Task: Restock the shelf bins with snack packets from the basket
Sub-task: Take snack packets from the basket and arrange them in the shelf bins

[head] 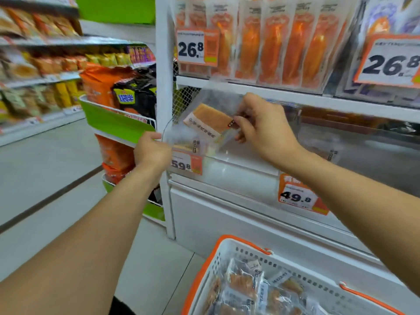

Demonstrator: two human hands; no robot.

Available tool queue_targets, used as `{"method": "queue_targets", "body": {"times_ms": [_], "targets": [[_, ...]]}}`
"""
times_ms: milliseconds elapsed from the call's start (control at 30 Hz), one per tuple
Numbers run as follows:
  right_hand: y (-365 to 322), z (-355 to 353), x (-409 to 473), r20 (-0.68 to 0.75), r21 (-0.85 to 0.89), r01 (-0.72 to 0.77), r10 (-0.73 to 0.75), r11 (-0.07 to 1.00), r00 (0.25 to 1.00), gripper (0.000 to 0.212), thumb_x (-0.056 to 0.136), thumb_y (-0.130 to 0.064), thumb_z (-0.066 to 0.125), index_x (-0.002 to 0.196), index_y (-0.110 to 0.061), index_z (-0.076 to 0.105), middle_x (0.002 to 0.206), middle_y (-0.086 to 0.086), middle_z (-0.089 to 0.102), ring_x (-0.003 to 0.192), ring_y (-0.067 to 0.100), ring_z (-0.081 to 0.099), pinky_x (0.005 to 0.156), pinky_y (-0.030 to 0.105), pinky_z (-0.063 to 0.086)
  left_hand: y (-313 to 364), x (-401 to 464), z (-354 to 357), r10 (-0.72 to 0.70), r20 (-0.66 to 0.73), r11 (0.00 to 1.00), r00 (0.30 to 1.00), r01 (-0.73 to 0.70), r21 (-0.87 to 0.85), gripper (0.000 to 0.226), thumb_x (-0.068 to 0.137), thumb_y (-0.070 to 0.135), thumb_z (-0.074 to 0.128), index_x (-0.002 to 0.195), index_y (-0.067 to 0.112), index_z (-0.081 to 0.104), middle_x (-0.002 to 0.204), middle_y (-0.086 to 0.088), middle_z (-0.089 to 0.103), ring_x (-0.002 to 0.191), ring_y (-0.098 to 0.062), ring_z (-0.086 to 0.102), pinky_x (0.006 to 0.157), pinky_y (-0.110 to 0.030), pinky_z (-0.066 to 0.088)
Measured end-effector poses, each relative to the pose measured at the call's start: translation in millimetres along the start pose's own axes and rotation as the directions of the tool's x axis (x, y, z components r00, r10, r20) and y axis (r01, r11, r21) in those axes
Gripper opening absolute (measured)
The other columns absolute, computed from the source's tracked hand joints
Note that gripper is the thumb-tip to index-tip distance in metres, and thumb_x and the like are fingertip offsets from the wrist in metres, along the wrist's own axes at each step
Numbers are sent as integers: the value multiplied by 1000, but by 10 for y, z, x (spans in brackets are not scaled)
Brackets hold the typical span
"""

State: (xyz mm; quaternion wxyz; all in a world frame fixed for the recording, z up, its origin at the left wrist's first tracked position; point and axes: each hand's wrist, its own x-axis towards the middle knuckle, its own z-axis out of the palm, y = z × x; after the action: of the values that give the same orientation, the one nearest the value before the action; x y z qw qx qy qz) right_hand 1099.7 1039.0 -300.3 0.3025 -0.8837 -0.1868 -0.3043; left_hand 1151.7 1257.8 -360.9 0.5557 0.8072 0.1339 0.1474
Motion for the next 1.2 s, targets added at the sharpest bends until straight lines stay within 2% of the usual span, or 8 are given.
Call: {"method": "queue_targets", "body": {"times_ms": [267,400,533,733,900,1033,1100,1200], "targets": [[123,676,354,282,-281,122,-39,952,958,18,89,4,45,83,-12,38,71,16,53,65,38,55,56,42,43,-86,-12,-128,185,214,969,959,-214,121,60,90,-4,46,146,18,40,141,-4,50,120,-24,52,92,-32,45],[88,901,433,336,-289,54,49,956,940,24,87,9,46,80,-13,42,78,15,59,65,32,60,62,47,55,-100,-49,-86,155,322,968,934,-208,137,71,91,-5,43,155,20,25,152,-3,39,128,-29,50,99,-42,49],[86,1035,540,370,-307,0,120,952,921,14,89,6,55,86,-5,64,88,11,66,68,25,57,70,43,57,-134,-45,-35,168,427,946,889,-267,182,63,82,-6,41,132,32,51,121,4,61,90,-26,62,68,-31,48],[-21,1054,694,502,-309,66,104,949,858,22,88,6,58,85,-7,75,72,3,67,53,9,59,64,37,60,-195,-47,-1,222,442,867,869,-383,318,61,78,0,46,127,36,55,133,2,50,112,-24,56,96,-41,49],[9,1156,677,597,-420,114,180,900,782,29,83,6,58,56,-6,53,56,9,53,49,20,48,46,28,42,-113,-10,56,288,250,862,925,-364,354,83,83,-1,52,153,28,18,146,-7,42,118,-36,53,89,-44,48],[201,1167,544,600,-360,91,156,928,785,38,87,0,59,55,-13,44,55,1,44,58,20,41,53,29,31,-118,21,128,277,428,755,860,-471,456,86,88,4,48,156,37,7,154,-2,32,123,-35,47,95,-49,46],[269,1086,550,583,-297,39,149,954,799,30,89,-3,61,64,-20,60,62,-11,51,59,7,46,56,16,35,-160,35,161,227,457,760,860,-450,468,82,89,7,47,157,33,10,158,-1,27,130,-35,43,104,-48,42],[284,986,625,570,-294,68,117,953,814,27,89,2,56,100,-13,75,86,-3,69,77,12,58,77,24,49,-130,37,184,213,446,775,869,-428,465,74,91,8,47,156,29,17,152,-9,39,127,-36,47,100,-46,44]]}}
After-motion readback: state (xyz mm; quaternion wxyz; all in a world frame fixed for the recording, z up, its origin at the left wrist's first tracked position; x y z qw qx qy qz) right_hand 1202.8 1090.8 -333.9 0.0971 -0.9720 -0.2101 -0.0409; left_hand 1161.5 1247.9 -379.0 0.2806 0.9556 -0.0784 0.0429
